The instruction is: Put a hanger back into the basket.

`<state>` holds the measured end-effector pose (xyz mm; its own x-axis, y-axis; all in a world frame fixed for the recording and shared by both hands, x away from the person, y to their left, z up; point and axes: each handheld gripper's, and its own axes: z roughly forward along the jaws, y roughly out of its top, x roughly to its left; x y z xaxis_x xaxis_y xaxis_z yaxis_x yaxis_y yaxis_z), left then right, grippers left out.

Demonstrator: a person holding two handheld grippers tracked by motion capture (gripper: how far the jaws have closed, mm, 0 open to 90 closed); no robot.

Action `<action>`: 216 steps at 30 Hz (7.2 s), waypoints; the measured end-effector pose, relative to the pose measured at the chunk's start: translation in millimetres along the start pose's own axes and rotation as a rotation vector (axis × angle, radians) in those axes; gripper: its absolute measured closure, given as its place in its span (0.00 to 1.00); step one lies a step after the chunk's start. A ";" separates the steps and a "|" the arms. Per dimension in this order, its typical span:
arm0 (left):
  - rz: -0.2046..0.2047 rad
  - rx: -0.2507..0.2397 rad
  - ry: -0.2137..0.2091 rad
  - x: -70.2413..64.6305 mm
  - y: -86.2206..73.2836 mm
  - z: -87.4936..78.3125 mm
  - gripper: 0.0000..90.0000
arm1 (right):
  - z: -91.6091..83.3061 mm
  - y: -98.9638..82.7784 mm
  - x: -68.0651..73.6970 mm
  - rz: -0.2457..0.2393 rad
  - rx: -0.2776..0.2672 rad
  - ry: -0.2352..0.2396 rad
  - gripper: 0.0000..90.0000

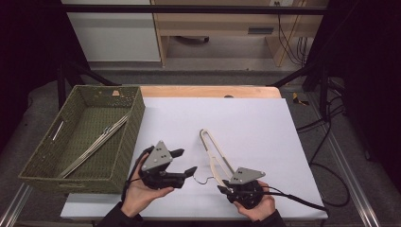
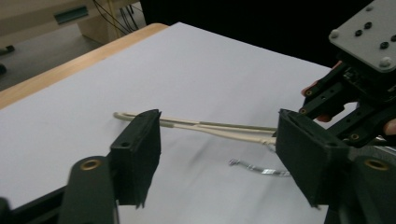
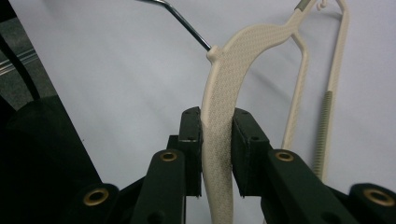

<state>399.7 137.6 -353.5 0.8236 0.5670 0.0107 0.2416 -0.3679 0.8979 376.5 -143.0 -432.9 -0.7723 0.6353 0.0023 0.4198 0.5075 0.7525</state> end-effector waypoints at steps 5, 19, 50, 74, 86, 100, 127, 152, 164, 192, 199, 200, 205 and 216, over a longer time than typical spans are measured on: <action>-0.028 -0.023 0.029 21.1 -13.0 -17.0 0.22 | -8.3 2.7 -5.6 0.012 -0.011 -0.021 0.86; -0.038 0.075 0.034 34.4 -40.3 -4.6 0.12 | -36.0 4.3 -34.7 0.073 -0.066 -0.110 0.91; 0.030 0.092 -0.046 32.6 -22.9 10.9 0.19 | -15.8 49.1 -26.6 -0.026 -0.116 0.168 0.96; 0.152 0.271 -0.219 16.8 -26.0 36.6 0.80 | -8.2 49.6 -12.7 -0.087 -0.096 0.289 0.93; 0.133 0.292 -0.312 6.1 -27.3 37.3 0.93 | -7.4 47.5 -13.3 -0.119 -0.096 0.164 0.71; 0.074 0.229 -0.203 12.4 -25.5 23.9 0.96 | -26.9 42.7 -26.4 -0.028 -0.203 0.085 0.31; 0.073 0.078 -0.001 39.0 15.8 -38.3 0.96 | -59.7 -2.4 -69.8 0.202 -0.316 -0.080 0.05; 0.122 0.060 0.192 124.7 83.5 -140.0 0.96 | -71.3 -10.6 -74.0 0.216 -0.335 -0.099 0.04; 0.067 0.068 0.299 176.5 61.3 -167.9 0.96 | -72.3 -11.9 -74.8 0.231 -0.339 -0.110 0.04; 0.002 0.182 0.421 234.3 -36.2 -186.7 0.96 | -71.5 -12.9 -74.9 0.232 -0.328 -0.117 0.04; -0.010 0.224 0.425 237.2 -58.5 -179.5 0.96 | -70.9 -12.9 -74.7 0.232 -0.325 -0.117 0.04; -0.017 0.224 0.426 236.7 -62.2 -177.0 0.96 | -71.0 -13.1 -74.8 0.228 -0.323 -0.116 0.04; -0.048 0.247 0.427 235.7 -83.9 -161.3 0.96 | -70.7 -13.0 -74.4 0.229 -0.324 -0.114 0.04; -0.119 0.337 0.387 235.5 -113.1 -142.3 0.94 | -69.2 -12.7 -73.7 0.232 -0.320 -0.116 0.04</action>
<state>493.4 417.7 -389.9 0.5457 0.8268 0.1364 0.5261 -0.4648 0.7121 395.0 -236.5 -397.0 -0.6078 0.7823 0.1360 0.3930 0.1476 0.9076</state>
